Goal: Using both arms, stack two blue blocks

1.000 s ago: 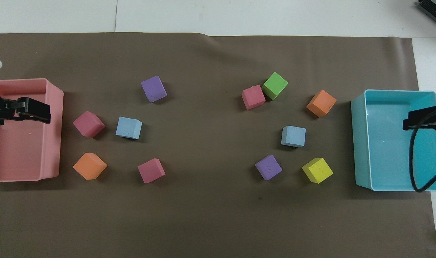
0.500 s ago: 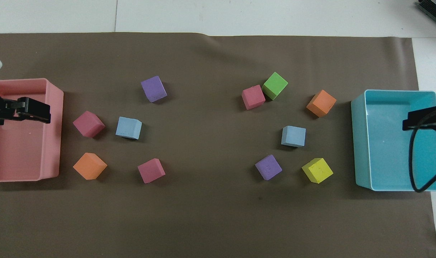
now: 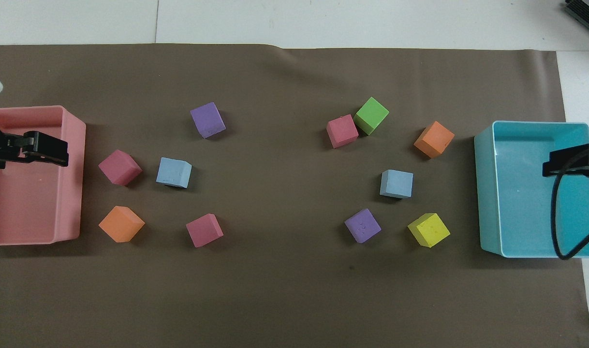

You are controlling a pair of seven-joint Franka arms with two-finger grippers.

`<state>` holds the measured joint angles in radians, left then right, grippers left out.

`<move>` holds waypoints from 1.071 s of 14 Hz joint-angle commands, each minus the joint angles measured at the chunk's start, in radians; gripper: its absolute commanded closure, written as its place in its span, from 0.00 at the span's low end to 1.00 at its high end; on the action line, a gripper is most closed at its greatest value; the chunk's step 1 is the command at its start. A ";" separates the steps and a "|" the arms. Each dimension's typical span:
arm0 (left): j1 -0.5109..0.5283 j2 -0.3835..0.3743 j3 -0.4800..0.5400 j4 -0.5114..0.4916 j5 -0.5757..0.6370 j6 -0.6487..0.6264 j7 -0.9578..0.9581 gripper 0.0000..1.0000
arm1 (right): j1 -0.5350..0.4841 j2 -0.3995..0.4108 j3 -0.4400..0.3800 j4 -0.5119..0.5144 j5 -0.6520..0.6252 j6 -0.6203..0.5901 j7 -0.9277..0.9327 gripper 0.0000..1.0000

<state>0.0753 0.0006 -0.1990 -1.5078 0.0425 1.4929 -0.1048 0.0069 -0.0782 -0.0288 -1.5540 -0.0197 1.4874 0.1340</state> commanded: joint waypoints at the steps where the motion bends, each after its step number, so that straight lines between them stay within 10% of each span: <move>1: 0.021 -0.016 -0.008 -0.005 -0.018 -0.011 0.010 0.00 | 0.027 -0.018 0.009 -0.069 0.006 0.036 0.030 0.00; 15: 0.021 -0.017 -0.008 -0.005 -0.018 -0.011 0.010 0.00 | 0.225 0.110 0.009 -0.359 0.007 0.465 0.217 0.00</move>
<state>0.0753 0.0006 -0.1990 -1.5078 0.0425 1.4929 -0.1048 0.2101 0.0224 -0.0193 -1.8702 -0.0183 1.8924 0.3009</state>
